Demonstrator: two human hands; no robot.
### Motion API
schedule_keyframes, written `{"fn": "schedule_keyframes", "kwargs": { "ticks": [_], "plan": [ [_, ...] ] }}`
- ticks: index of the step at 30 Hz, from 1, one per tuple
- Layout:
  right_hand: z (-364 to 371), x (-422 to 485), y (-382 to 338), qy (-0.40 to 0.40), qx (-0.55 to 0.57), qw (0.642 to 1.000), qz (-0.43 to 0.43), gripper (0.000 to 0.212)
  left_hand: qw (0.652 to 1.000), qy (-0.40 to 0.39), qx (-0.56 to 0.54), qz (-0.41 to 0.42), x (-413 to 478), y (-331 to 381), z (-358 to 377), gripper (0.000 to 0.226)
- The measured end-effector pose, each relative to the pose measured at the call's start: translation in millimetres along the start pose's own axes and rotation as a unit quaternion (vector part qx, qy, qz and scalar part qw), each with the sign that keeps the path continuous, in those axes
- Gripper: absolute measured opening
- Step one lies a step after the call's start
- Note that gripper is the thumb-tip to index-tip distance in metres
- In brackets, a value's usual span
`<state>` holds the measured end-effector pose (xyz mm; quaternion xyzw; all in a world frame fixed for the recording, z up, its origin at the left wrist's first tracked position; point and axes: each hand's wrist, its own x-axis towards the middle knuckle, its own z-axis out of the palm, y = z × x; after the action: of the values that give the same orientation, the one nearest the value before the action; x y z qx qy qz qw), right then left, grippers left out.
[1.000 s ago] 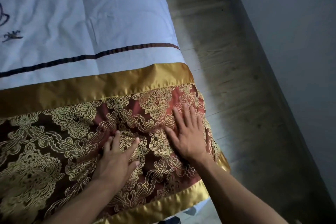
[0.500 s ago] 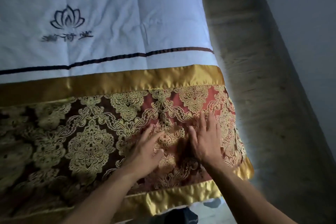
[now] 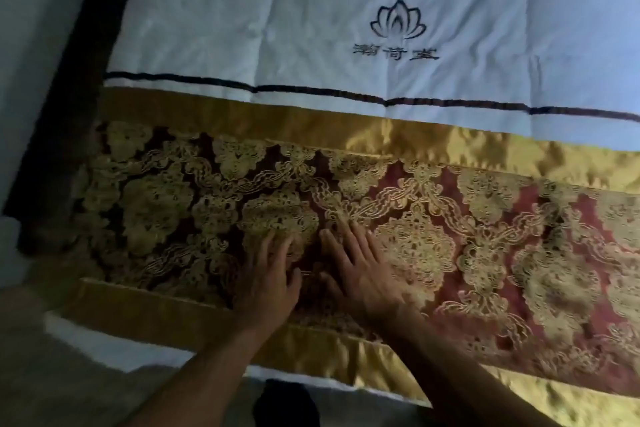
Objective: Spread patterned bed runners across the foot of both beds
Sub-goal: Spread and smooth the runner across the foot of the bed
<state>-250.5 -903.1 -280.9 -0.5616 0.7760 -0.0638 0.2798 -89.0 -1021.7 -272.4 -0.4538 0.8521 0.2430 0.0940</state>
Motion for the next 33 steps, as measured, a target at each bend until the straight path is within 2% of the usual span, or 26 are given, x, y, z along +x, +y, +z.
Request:
{"fn": "schedule_keyframes", "kwargs": {
  "ticks": [5,8,10,13,15,17,19,22,25,28,30,33],
  "plan": [
    [27.2,86.9,-123.4,-0.026,-0.025,0.998,-0.059,0.071,0.996,0.007,0.018,-0.083,8.6,-148.3,-39.8,0.060],
    [41.8,141.1,-188.6,-0.047,-0.061,0.991,-0.109,0.070,0.995,0.022,0.028,-0.093,9.9,-219.7,-55.6,0.069],
    [48.4,172.2,-228.6,-0.052,-0.074,0.985,-0.145,0.068,0.992,0.054,0.020,-0.109,4.4,-256.6,-63.9,0.075],
    [63.2,210.2,-279.8,-0.048,-0.104,0.976,-0.188,0.064,0.978,0.083,-0.033,-0.188,-4.5,-300.2,-72.5,0.082],
    [71.2,233.5,-310.5,-0.057,-0.130,0.964,-0.225,0.062,0.972,0.069,-0.067,-0.213,-10.9,-326.2,-73.4,0.086],
    [74.3,255.3,-325.7,-0.077,-0.179,0.946,-0.260,0.062,0.978,0.044,-0.060,-0.197,-18.4,-350.2,-71.0,0.088],
    [65.1,280.7,-315.0,-0.073,-0.219,0.949,-0.217,0.062,0.976,0.015,-0.064,-0.208,-24.7,-366.8,-70.4,0.090],
    [30.3,316.5,-270.0,-0.065,-0.238,0.968,-0.036,0.070,0.967,0.008,-0.092,-0.236,-28.7,-376.3,-69.6,0.091],
    [9.6,333.8,-254.4,-0.082,-0.286,0.955,-0.021,0.081,0.966,0.026,-0.096,-0.238,-25.5,-374.2,-66.9,0.093],
    [24.3,338.6,-293.1,-0.043,-0.283,0.955,-0.074,0.081,0.964,0.042,-0.101,-0.244,-23.3,-371.1,-68.1,0.094],
    [44.5,342.8,-331.0,-0.053,-0.284,0.942,-0.171,0.076,0.966,0.079,-0.085,-0.233,-21.0,-370.1,-72.6,0.084],
    [76.5,353.2,-372.5,-0.089,-0.281,0.893,-0.340,0.070,0.959,0.139,-0.082,-0.235,-7.8,-370.7,-75.7,0.069]
  ]
}}
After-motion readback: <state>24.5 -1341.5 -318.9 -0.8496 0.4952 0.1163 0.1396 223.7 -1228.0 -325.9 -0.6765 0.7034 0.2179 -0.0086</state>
